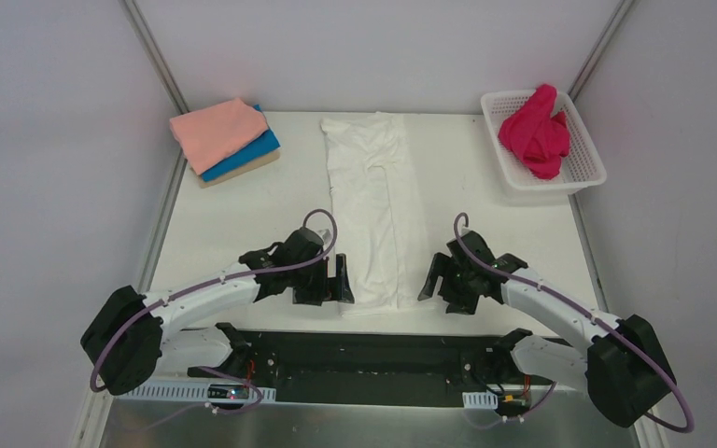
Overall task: Fold and stack the t-shirts
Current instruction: Grab the bottom of the folded rectangular tshirt with both arms
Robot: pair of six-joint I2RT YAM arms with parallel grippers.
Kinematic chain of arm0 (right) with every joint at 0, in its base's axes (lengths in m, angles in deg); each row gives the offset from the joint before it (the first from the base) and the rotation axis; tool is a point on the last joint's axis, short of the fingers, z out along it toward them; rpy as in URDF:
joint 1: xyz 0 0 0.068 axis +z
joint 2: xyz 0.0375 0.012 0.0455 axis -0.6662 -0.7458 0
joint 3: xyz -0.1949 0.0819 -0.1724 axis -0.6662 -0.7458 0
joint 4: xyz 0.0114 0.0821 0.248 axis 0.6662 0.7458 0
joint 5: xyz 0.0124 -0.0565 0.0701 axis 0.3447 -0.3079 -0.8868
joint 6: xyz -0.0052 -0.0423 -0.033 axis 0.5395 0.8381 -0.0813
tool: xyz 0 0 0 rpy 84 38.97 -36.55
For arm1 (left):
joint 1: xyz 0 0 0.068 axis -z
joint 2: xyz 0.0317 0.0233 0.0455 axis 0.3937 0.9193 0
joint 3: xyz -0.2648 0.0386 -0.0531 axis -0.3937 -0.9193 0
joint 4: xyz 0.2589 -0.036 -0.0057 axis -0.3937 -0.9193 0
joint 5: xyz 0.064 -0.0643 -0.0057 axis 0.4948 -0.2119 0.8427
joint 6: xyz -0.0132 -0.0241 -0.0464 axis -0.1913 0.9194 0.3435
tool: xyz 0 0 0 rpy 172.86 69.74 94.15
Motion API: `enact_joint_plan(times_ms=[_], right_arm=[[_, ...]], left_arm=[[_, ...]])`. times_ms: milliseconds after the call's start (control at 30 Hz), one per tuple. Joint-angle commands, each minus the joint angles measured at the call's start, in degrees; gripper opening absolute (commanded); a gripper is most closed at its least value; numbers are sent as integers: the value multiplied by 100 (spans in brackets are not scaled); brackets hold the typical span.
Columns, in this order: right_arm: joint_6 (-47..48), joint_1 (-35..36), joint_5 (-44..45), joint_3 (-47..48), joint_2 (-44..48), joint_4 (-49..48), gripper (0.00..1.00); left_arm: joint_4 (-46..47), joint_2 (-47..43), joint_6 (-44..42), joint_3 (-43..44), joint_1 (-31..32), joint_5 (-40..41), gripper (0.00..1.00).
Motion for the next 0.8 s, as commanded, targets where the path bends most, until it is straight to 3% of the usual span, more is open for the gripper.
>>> enact_joint_plan(times_ms=[0, 133, 300, 467, 567, 767], right_arm=[[-198, -30, 32, -217, 199, -134, 78], [-259, -35, 110, -258, 240, -136, 63], [-510, -38, 203, -491, 291, -260, 58], [-523, -34, 196, -508, 292, -215, 51], [-601, -31, 128, -591, 269, -355, 40], [-845, -35, -353, -791, 297, -472, 4]], left_arm=[[-37, 280, 567, -124, 315, 44, 86], [-40, 820, 669, -3, 439, -166, 71], [-30, 1304, 777, 65, 484, 27, 55], [-38, 1560, 755, 163, 486, -128, 20], [-36, 1581, 782, 150, 486, -230, 0], [-38, 1394, 979, -17, 528, -205, 0]])
